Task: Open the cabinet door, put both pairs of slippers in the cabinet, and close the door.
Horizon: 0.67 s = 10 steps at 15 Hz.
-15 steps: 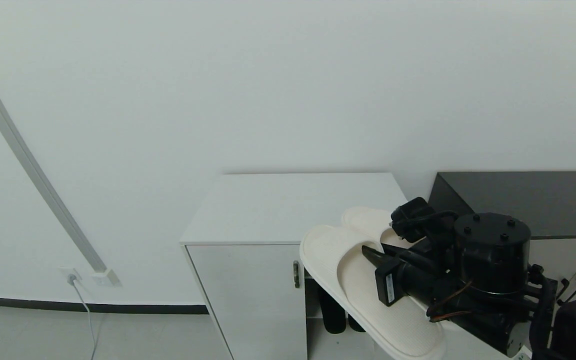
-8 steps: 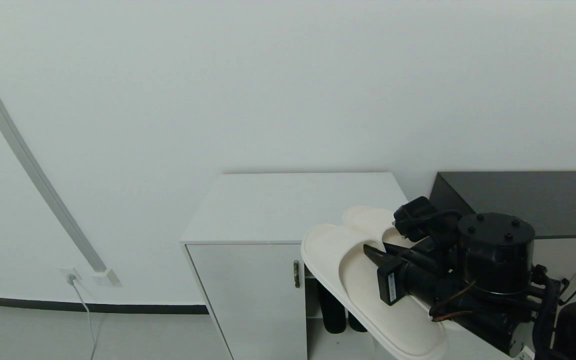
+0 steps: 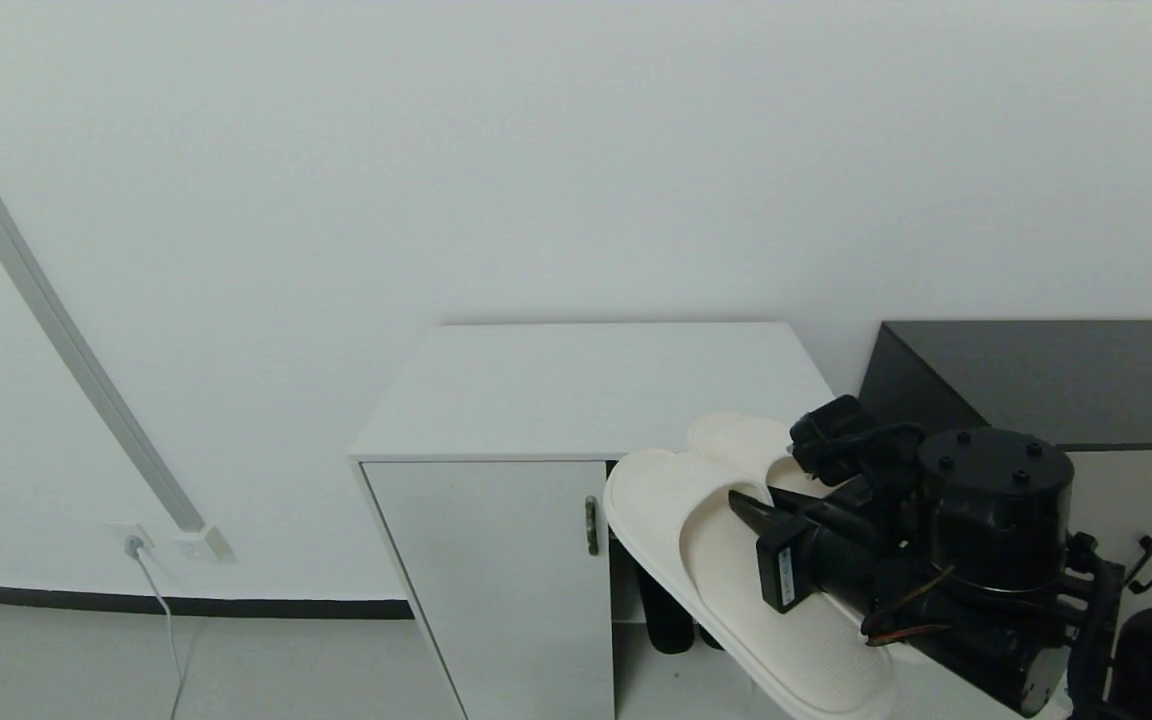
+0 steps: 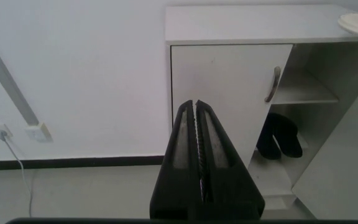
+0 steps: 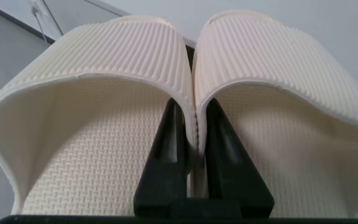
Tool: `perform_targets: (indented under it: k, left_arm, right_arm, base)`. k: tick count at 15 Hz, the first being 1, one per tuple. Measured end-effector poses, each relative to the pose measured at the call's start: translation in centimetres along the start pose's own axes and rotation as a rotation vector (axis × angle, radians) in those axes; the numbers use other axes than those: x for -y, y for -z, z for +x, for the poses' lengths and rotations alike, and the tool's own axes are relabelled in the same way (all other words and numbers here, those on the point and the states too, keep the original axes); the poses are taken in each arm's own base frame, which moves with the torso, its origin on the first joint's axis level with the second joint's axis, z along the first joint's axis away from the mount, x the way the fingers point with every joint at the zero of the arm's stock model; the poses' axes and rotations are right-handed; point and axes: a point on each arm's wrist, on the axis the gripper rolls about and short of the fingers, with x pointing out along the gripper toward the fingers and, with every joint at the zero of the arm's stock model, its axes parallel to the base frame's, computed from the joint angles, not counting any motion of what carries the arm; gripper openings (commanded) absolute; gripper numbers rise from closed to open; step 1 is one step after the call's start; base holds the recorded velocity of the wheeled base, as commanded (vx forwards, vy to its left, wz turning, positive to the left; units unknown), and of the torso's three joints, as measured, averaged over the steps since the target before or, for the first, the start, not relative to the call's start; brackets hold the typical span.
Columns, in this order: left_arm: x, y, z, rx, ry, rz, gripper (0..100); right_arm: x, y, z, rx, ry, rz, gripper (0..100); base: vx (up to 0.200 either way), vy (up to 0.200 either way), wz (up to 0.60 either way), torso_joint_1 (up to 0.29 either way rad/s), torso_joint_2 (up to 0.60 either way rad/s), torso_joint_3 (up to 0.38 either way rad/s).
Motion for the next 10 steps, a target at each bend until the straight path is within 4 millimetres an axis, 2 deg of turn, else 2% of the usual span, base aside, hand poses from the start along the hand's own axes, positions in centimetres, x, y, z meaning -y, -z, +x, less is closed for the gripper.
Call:
perform_targets:
  k: [10]
  left_arm:
    - [0.0,-0.01,0.0,0.0,0.0,0.0,0]
  right_arm:
    - [0.02,0.22,-0.07,-0.008,-0.001,-0.013,0]
  base:
    - [0.0,0.0,0.0,-0.215,0.51,0.297]
